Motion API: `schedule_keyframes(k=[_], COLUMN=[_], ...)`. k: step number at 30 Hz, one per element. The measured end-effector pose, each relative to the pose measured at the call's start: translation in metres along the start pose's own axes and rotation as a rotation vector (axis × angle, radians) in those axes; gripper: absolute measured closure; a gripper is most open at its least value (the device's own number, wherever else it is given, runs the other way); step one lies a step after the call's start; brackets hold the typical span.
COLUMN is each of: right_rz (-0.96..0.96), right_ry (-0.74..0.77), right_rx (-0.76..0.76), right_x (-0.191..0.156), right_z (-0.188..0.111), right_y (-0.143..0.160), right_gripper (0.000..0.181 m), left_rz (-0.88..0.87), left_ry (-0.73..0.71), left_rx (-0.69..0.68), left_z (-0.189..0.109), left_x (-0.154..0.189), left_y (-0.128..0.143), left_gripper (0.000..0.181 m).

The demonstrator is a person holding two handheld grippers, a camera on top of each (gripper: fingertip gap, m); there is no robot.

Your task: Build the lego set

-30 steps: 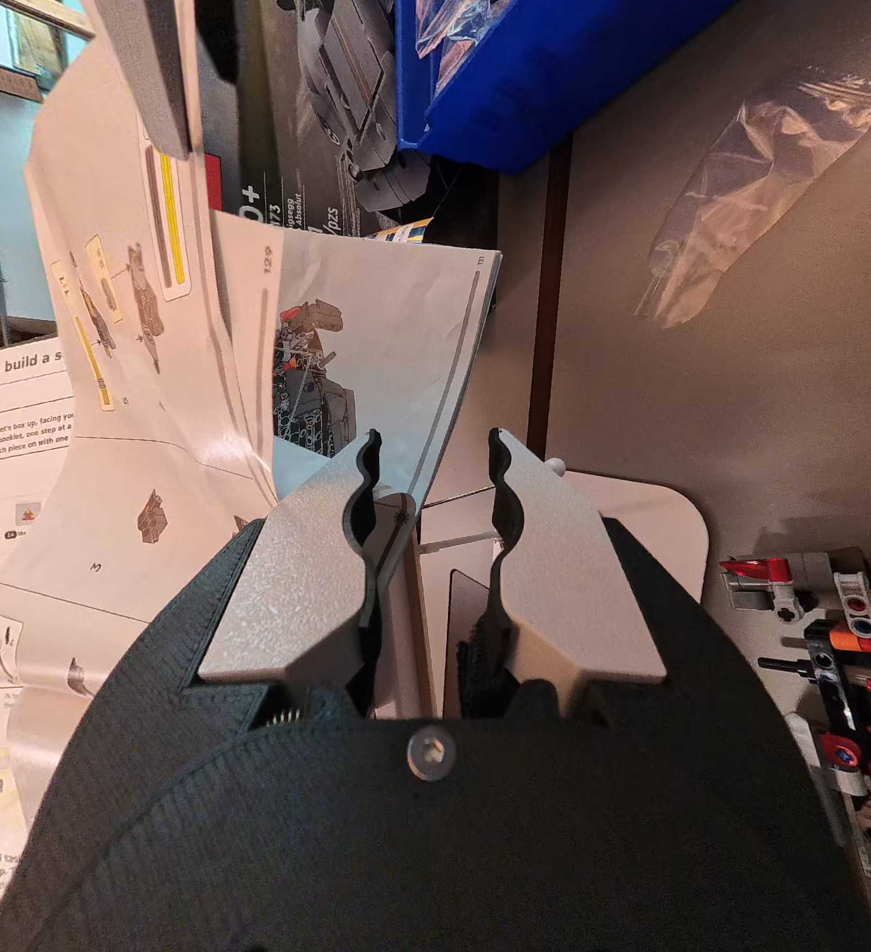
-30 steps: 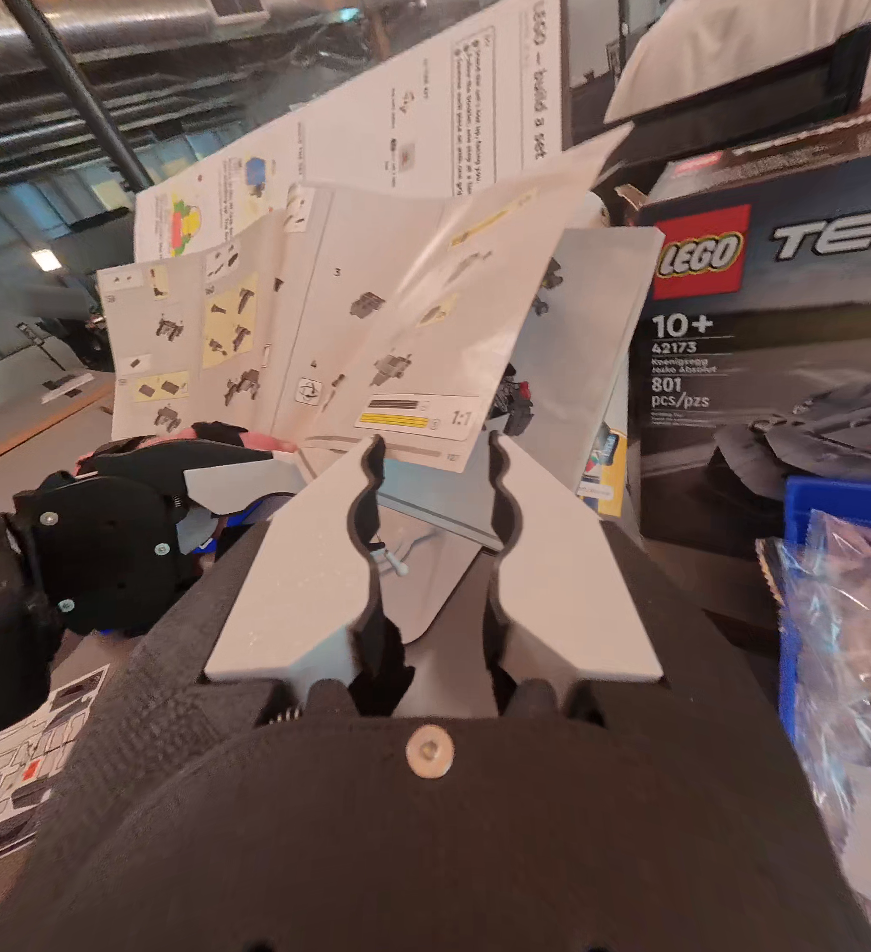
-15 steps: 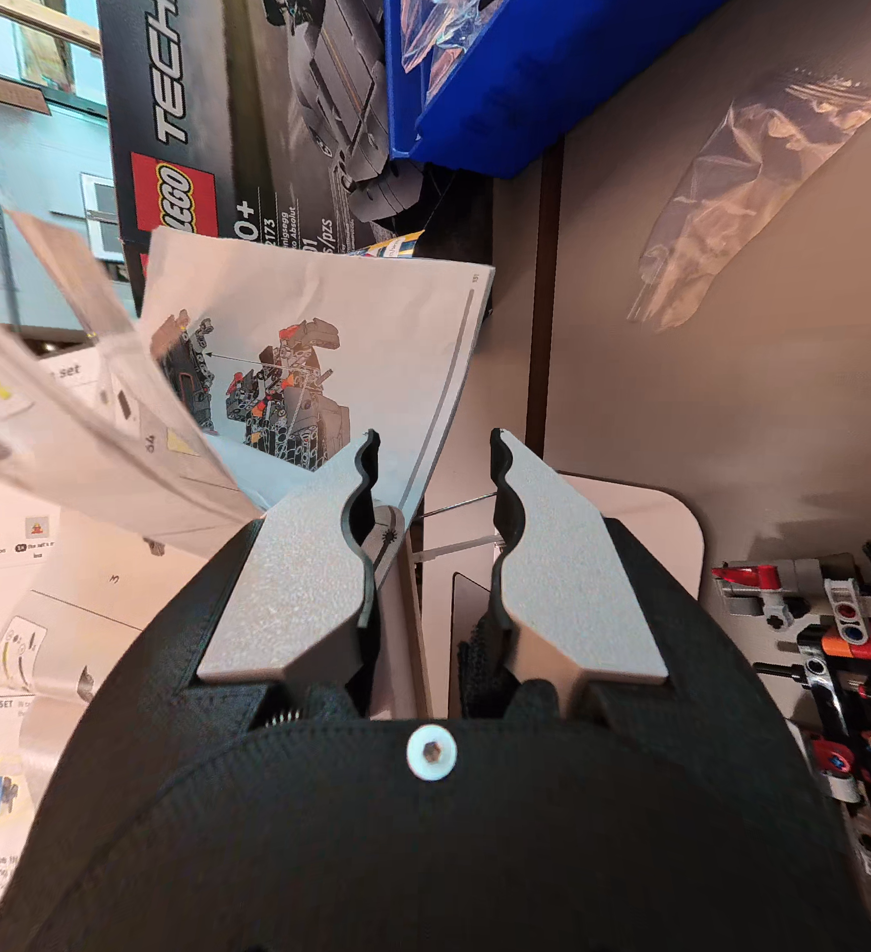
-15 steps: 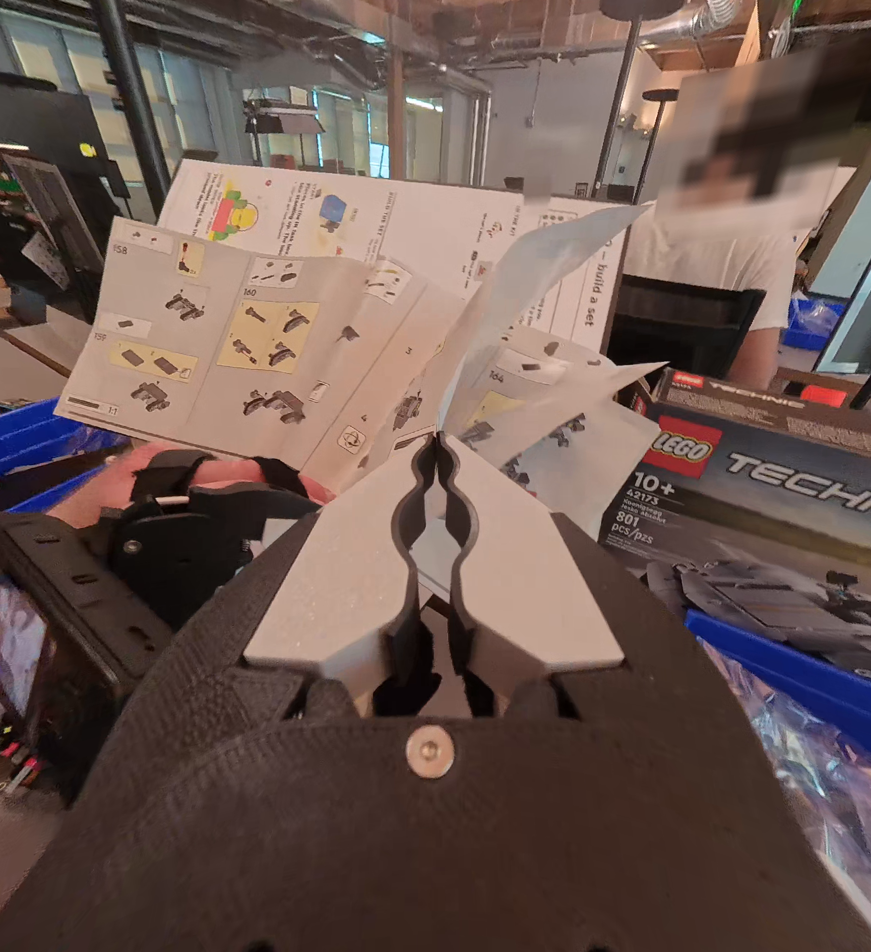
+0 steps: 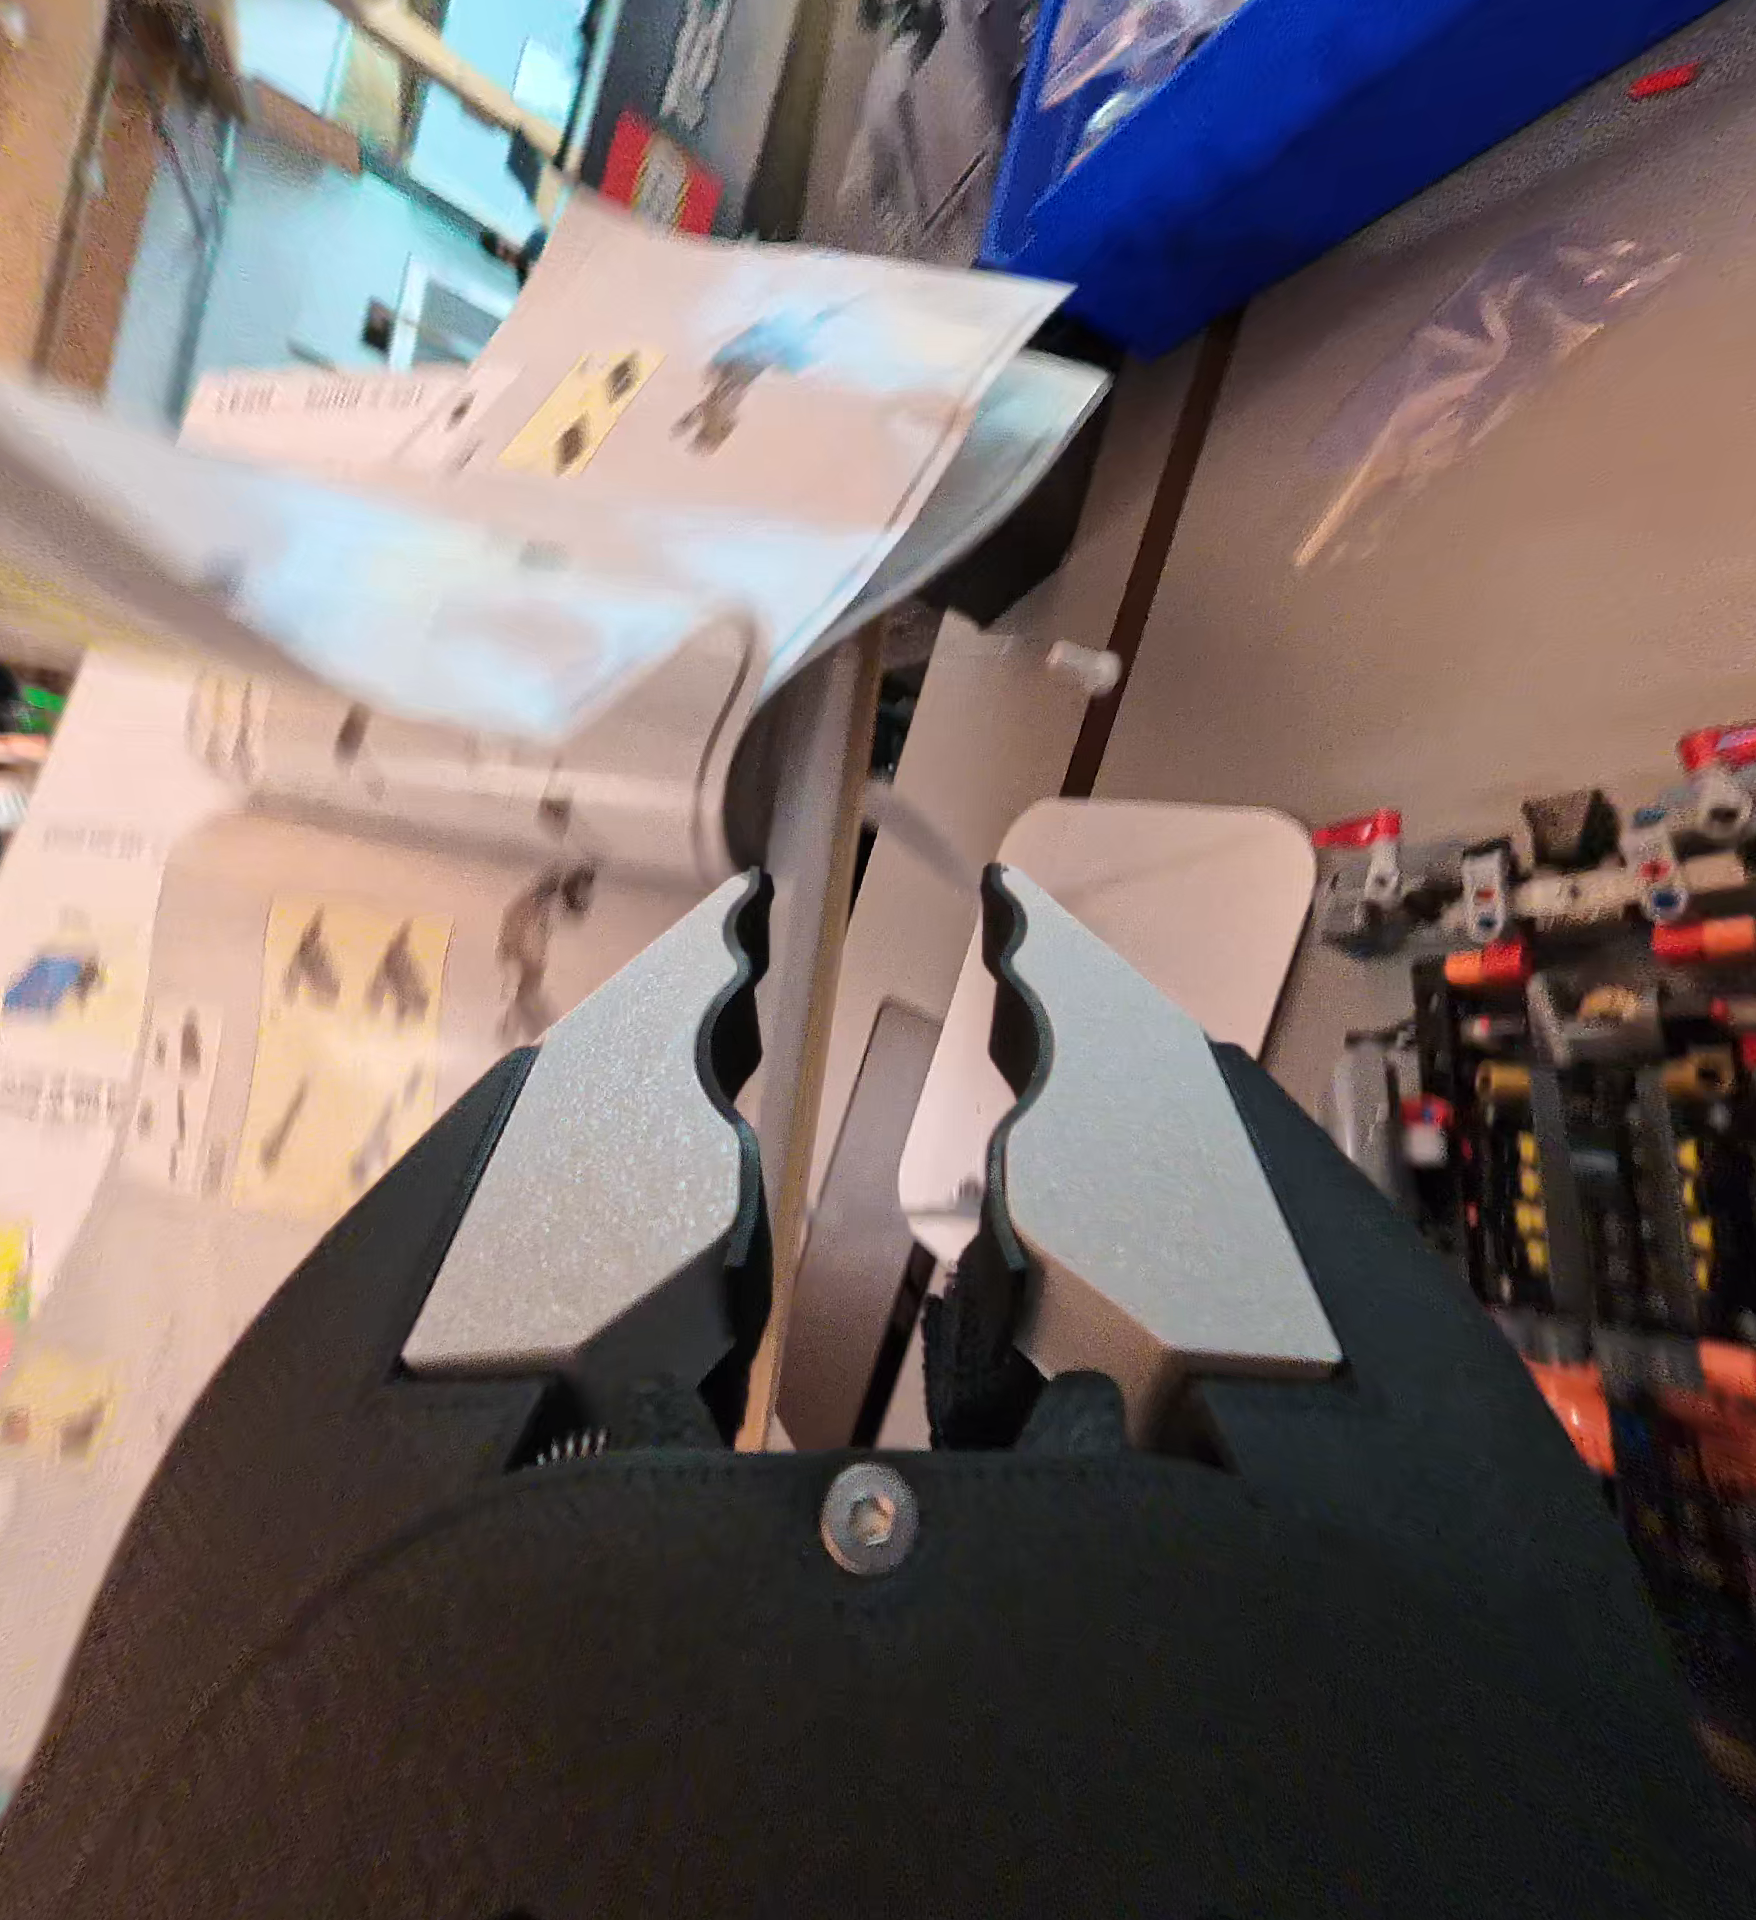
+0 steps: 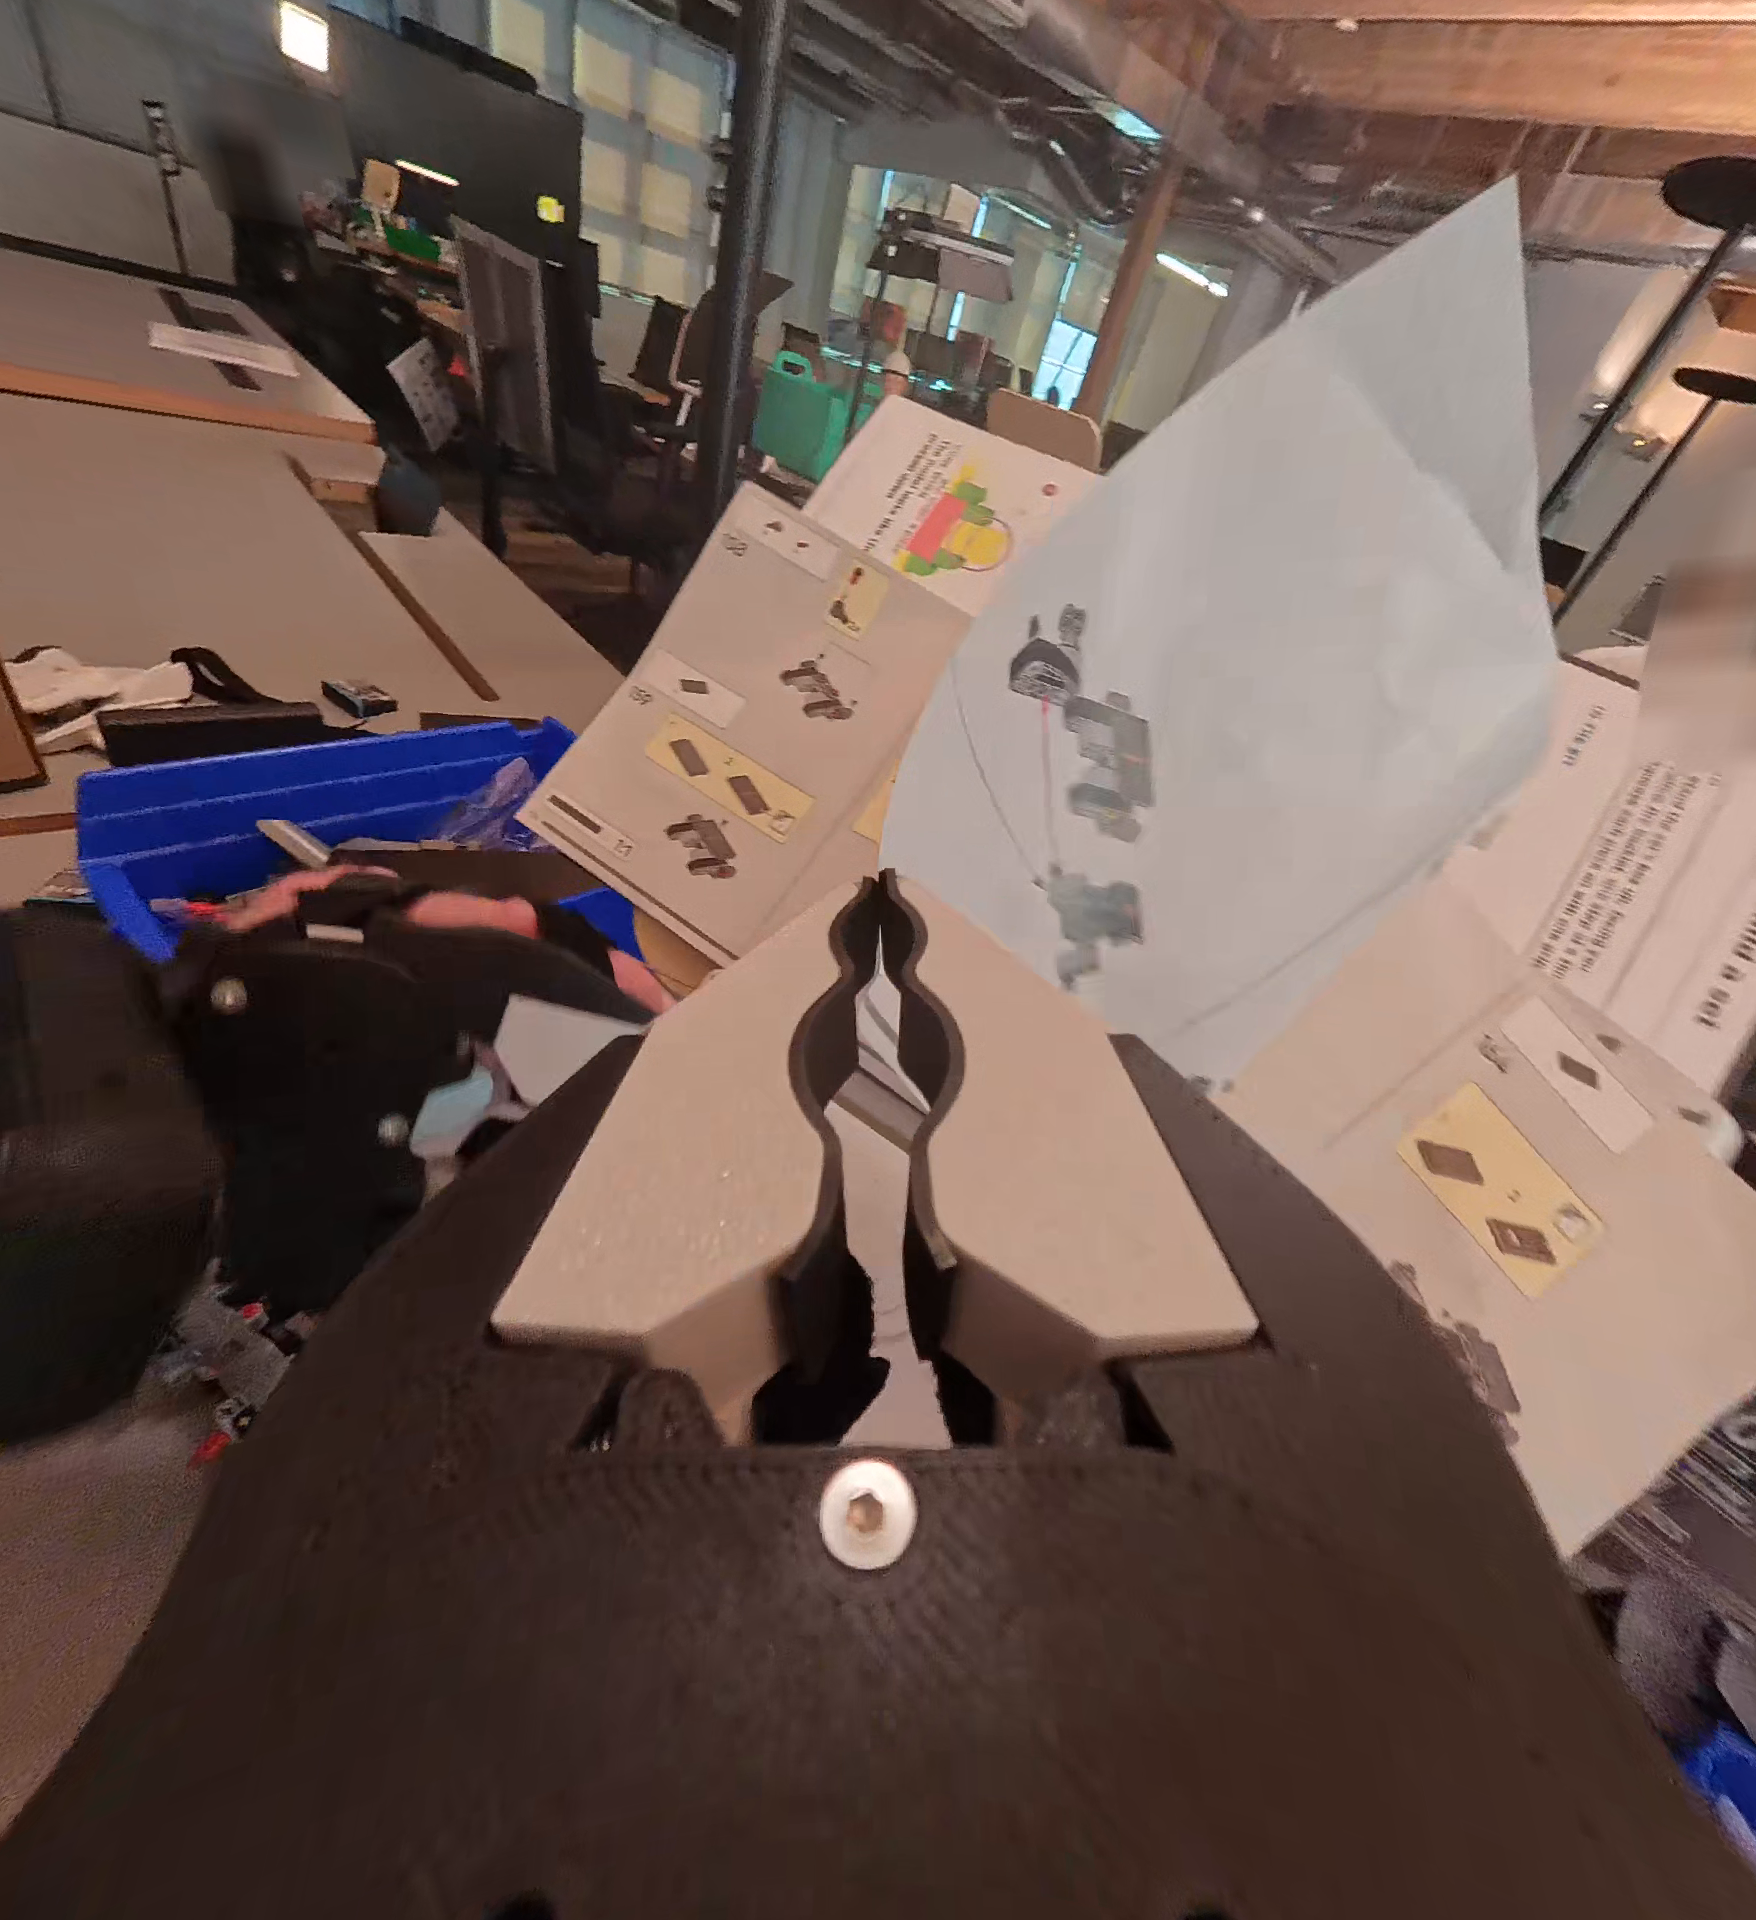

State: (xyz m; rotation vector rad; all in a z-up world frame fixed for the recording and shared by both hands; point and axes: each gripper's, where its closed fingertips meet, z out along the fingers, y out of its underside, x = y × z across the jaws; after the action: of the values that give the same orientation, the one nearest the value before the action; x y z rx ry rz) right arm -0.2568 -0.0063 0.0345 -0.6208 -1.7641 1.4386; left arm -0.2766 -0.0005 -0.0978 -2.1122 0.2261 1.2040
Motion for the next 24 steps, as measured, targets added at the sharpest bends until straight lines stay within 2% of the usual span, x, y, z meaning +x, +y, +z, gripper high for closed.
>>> schedule_keyframes(k=[4, 6, 10, 13, 14, 16, 17, 20, 24], right_rz=[-0.034, -0.060, -0.105, -0.107, -0.095, -0.070, -0.072, -0.090, -0.134], right_ry=[-0.091, -0.129, -0.218, -0.267, -0.267, -0.280, -0.282, -0.287, -0.290], right_rx=[-0.001, -0.015, -0.049, -0.076, -0.062, -0.064, -0.073, -0.079, -0.104], right_x=[-0.038, -0.057, -0.094, -0.112, -0.114, -0.116, -0.116, -0.120, -0.125], right_z=[0.024, 0.037, 0.062, 0.078, 0.082, 0.088, 0.090, 0.094, 0.098], right_y=[-0.003, -0.002, 0.005, 0.017, 0.018, 0.021, 0.024, 0.030, 0.042], right_gripper=[0.181, 0.181, 0.181, 0.181, 0.181, 0.181, 0.181, 0.181, 0.181], left_rz=[-0.223, -0.361, -0.692, -0.983, -1.072, -1.230, -1.297, -1.399, -1.400], left_ry=[-0.070, -0.051, 0.051, 0.255, 0.350, 0.466, 0.507, 0.525, 0.488], left_rx=[-0.052, -0.023, 0.199, 0.441, 0.502, 0.590, 0.672, 0.771, 0.784], left_z=[-0.046, -0.062, -0.088, -0.102, -0.106, -0.106, -0.110, -0.117, -0.118], left_x=[-0.036, -0.046, -0.067, -0.077, -0.077, -0.080, -0.086, -0.099, -0.110], left_y=[0.065, 0.081, 0.077, 0.066, 0.066, 0.072, 0.074, 0.088, 0.093], left_gripper=[0.137, 0.132, 0.124, 0.111, 0.112, 0.097, 0.100, 0.097, 0.113])
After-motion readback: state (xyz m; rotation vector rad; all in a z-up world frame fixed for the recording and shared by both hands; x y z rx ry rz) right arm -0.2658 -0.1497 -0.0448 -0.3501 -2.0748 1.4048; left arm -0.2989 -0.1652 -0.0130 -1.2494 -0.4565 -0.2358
